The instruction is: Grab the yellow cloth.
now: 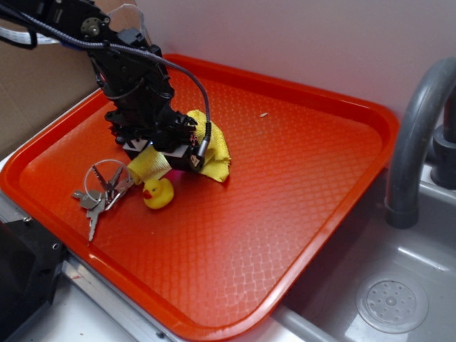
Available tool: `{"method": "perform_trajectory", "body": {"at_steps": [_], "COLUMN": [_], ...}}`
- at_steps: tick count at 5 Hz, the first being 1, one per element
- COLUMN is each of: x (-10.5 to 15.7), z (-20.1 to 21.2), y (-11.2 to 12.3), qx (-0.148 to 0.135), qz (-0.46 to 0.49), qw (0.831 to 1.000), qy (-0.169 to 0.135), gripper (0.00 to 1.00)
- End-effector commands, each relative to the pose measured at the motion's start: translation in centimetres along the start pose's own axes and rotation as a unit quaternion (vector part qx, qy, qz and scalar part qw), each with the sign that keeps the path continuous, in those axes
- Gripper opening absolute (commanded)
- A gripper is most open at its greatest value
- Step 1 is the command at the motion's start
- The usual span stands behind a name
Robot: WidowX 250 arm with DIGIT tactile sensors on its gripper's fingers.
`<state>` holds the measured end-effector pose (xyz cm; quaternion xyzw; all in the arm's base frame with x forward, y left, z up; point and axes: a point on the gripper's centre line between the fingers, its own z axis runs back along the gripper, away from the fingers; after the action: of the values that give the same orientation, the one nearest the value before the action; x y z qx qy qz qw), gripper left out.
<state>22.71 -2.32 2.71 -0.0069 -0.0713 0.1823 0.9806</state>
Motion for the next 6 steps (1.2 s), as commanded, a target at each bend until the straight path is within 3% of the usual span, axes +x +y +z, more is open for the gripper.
{"method": "perform_trajectory", "body": {"at_steps": [1,2,3,4,5,6], "x": [2.7,3.9,6.1,8.0,7.4,7.3], "z": [6.9,12.0,16.7,18.0,17.1,17.3], "y": [0.3,1.6,2.2,2.1,2.9,2.3], "qx": [0.0,0.024,0.03,0.008,-0.025,-0.038], "qz": [-0.15,-0.233,-0.162,-0.113,-0.108,-0.114], "qw": [0.988,0.964,0.98,0.99,0.992,0.992], "qy": [-0.048,-0.124,-0.114,-0.08,-0.056,-0.04], "gripper": [0.0,0.0,0.0,0.0,0.0,0.0]}}
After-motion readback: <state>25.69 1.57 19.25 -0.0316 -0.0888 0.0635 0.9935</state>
